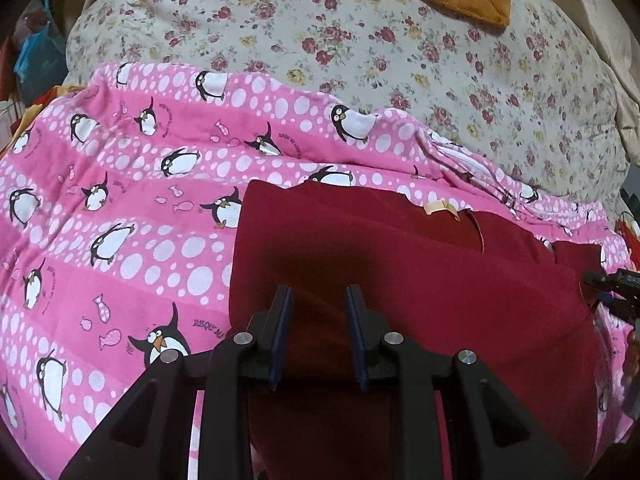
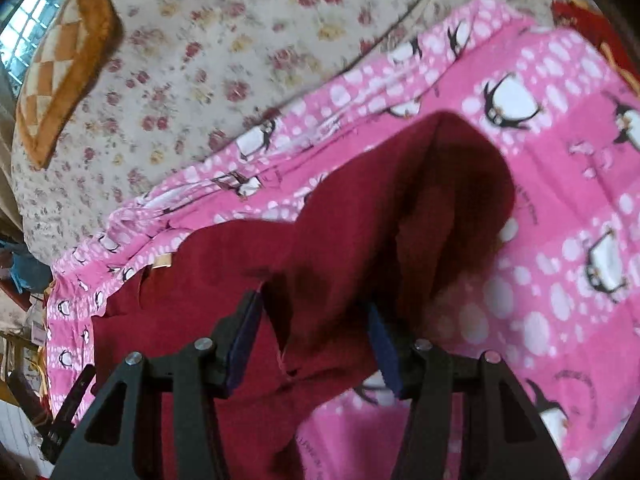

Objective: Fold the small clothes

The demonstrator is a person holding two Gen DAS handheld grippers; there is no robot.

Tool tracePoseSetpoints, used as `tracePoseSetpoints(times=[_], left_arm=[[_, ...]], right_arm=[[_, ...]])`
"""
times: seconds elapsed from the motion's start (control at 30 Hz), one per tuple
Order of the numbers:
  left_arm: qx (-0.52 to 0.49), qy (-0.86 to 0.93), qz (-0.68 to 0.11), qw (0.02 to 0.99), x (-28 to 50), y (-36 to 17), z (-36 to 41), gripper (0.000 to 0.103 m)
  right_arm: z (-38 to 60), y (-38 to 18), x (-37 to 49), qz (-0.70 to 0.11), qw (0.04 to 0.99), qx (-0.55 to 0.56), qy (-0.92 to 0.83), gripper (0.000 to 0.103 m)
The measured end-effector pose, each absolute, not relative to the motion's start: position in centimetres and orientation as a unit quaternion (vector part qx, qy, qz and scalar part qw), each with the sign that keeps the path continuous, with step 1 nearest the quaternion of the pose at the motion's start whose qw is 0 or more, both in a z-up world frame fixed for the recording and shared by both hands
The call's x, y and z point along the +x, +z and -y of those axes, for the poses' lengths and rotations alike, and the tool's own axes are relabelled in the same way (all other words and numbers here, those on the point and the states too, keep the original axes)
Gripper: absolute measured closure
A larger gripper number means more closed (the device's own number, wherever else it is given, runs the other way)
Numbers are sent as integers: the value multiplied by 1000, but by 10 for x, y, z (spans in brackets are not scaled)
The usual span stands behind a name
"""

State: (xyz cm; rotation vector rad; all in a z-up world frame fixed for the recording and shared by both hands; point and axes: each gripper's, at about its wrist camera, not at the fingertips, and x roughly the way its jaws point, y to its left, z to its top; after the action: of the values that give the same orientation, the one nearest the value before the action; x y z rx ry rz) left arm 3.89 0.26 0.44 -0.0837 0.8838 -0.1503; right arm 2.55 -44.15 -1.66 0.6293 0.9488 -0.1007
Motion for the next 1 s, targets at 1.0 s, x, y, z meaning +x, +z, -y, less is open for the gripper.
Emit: tracePoseSetpoints(times=[1.0], left_arm=[[-164,-65,-382,907,34,41,-69,97]], right_arm=[[278,138,40,-429,825,245,273,99]])
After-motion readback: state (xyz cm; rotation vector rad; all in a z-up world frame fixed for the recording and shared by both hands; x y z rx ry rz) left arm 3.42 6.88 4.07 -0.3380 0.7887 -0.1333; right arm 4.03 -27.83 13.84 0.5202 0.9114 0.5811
